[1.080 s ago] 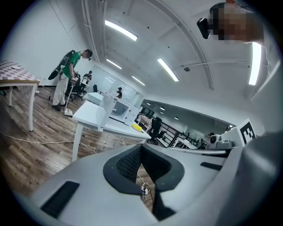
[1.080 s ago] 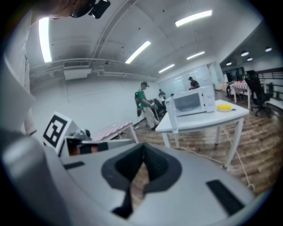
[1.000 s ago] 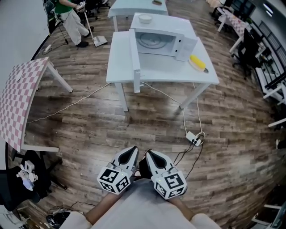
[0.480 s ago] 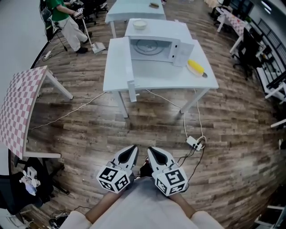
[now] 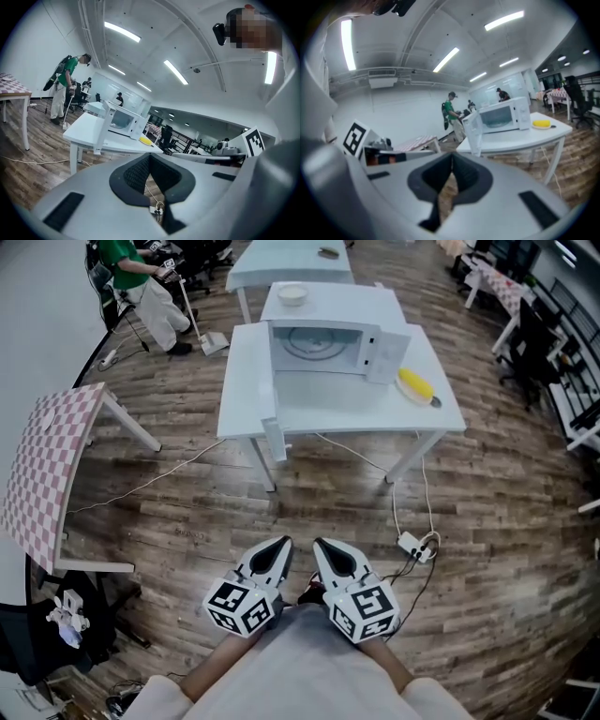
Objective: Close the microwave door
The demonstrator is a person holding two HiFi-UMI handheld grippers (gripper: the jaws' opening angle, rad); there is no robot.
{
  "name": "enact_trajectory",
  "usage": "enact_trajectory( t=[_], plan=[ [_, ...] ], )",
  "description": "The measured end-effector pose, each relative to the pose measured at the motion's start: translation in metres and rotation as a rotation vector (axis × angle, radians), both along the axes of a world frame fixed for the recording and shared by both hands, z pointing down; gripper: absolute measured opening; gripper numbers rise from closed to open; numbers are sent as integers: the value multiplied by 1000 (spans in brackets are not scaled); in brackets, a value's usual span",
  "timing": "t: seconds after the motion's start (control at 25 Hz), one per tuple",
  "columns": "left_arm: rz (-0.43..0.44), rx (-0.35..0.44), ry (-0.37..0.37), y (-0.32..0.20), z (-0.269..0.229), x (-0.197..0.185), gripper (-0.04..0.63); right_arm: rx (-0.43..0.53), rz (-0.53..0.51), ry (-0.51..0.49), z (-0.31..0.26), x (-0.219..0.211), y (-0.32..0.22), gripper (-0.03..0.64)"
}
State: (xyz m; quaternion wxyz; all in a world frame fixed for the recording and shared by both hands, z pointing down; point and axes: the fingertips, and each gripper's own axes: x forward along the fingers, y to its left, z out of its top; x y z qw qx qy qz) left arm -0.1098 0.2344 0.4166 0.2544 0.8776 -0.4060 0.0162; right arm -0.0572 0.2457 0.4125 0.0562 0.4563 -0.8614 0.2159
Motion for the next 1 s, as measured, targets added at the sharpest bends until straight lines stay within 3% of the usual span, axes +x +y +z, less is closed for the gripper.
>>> enact_trajectory(
  t=[0.28,0.44,0.56,1.0],
  plan=[
    [5,-9,6,-7,7,14,17,-2,-25,-4,5,9,-10,23],
    [7,-39,48,-2,5,17,17,-15,-45,-28,5,6,-8,23],
    [16,-26,28,2,5,21,17,-16,-58,-31,6,3,-6,23],
    [-34,-34,50,-4,13,10,17,-33,-44,-25,14,6,-12,23]
  ],
)
